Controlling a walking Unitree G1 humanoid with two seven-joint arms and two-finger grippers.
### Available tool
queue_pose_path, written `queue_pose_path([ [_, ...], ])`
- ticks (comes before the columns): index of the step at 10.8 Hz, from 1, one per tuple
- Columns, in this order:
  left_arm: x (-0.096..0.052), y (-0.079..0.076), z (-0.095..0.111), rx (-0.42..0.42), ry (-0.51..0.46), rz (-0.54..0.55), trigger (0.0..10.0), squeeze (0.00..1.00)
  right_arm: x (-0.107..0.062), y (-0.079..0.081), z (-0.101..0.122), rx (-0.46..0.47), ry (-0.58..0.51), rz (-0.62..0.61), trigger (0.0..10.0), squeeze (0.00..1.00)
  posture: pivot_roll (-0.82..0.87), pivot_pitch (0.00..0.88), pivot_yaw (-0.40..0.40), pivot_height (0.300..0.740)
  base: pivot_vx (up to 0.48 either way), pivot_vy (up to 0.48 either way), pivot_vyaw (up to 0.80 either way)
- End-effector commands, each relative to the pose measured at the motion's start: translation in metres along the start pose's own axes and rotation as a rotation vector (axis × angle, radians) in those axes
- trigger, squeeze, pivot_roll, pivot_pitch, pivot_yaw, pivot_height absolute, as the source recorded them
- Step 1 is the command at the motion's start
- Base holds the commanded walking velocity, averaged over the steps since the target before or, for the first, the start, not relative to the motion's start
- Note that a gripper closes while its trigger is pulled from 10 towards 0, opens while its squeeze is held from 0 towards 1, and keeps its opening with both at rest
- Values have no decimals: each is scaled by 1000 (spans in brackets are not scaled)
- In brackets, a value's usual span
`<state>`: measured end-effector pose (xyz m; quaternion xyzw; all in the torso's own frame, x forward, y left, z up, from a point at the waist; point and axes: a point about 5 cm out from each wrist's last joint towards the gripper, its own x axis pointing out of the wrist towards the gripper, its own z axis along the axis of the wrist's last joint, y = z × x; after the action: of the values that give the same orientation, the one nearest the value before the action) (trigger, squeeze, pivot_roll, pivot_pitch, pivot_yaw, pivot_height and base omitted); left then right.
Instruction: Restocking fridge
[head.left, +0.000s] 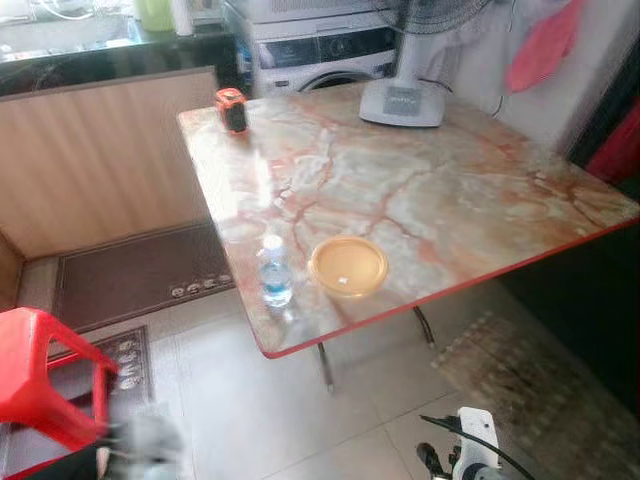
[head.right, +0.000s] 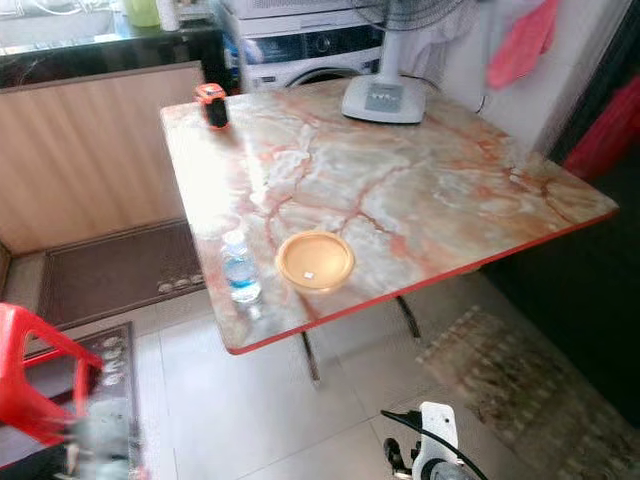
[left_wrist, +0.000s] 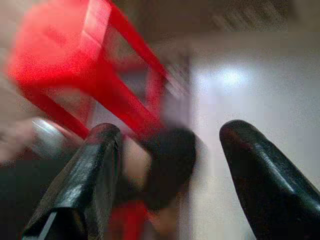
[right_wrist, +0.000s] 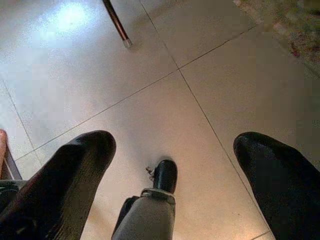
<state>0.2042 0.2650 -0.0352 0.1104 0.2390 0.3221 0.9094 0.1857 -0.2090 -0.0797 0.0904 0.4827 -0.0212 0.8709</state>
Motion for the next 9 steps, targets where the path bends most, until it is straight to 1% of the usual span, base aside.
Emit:
queue_pose_path([
  [1, 13, 16, 26, -13, -130, 73, 10000, 0, -1, -2, 0, 0, -3, -7, 10000, 0, 35, 0, -24, 740, 0, 0, 0],
  [2, 19, 17, 44, -16, -218, 70, 10000, 0, -1, -3, 0, -3, -4, -7, 10000, 0, 35, 0, -24, 740, 0, 0, 0],
  [3, 26, 22, 70, -16, -328, 112, 10000, 0, -1, -3, 1, -4, -5, -7, 10000, 0, 29, 0, -28, 740, 0, 0, 0],
  [4, 30, 28, 97, -37, -440, 160, 10000, 0, -1, -3, 1, -6, -5, -9, 10000, 0, 32, 0, -29, 740, 0, 0, 0],
  [5, 32, 27, 124, -72, -546, 139, 10000, 0, -1, -3, 1, -7, -5, -10, 10000, 0, 30, 0, -31, 740, 0, 0, 0],
  [6, 30, 20, 162, -47, -699, 71, 10000, 0, -1, -3, 2, -7, -5, -10, 10000, 0, 31, 0, -33, 740, 0, 0, 0],
  [7, 26, 17, 188, -36, -808, 39, 10000, 0, -1, -3, 2, -5, -6, -9, 10000, 0, 32, 0, -31, 740, 0, 0, 0],
  [8, 14, 10, 236, -73, -976, -25, 10000, 0, -1, -3, 2, -2, -7, -7, 10000, 0, 30, 0, -29, 740, 0, 0, 0],
  [9, 12, 1, 255, -89, -977, -121, 10000, 0, 0, -3, 2, 0, -7, -7, 10000, 0, 29, 0, -28, 740, 0, 0, 0],
])
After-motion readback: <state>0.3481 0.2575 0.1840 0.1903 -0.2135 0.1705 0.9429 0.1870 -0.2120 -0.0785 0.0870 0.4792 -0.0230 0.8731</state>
